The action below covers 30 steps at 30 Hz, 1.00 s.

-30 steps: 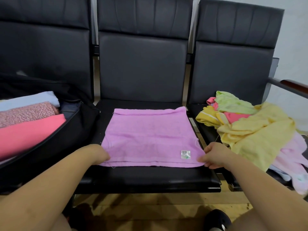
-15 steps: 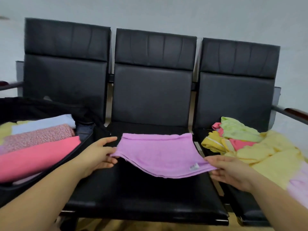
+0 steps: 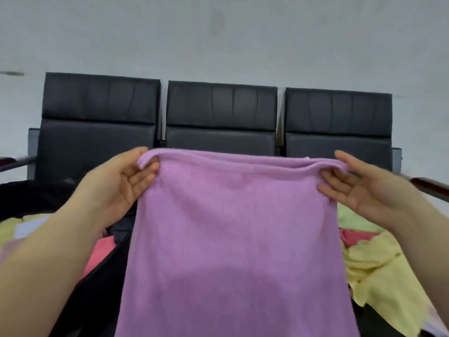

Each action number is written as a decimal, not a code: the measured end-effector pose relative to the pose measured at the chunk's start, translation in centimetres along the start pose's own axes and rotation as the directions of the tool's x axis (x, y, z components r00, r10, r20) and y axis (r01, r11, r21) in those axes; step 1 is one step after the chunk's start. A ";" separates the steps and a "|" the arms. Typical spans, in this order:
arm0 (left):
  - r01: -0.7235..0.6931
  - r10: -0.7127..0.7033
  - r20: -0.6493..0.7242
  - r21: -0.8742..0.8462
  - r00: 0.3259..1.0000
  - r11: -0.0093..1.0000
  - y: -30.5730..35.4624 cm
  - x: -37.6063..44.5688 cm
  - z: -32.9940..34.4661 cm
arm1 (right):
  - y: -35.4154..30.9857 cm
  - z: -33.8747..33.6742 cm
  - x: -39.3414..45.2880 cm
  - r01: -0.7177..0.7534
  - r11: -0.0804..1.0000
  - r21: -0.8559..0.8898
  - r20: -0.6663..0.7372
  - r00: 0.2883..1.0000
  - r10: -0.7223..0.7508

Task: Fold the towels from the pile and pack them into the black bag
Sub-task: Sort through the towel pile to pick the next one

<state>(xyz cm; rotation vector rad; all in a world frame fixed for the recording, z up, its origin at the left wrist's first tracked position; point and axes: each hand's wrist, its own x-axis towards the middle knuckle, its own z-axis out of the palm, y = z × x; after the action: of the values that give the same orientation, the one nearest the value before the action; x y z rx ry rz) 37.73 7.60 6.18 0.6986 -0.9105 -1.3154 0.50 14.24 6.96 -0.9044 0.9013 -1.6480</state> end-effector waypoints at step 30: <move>0.289 -0.266 -0.114 0.398 0.957 0.871 -14.0 7.5 -6.1 | 13.6 -7.8 7.0 -0.250 0.955 -0.160 -0.208 0.954 0.215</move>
<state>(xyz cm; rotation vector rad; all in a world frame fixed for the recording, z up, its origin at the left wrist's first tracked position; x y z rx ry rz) 36.20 -2.19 -7.59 1.2284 -1.0852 -1.3581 -2.32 5.55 -7.57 -0.7394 1.2608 -1.4780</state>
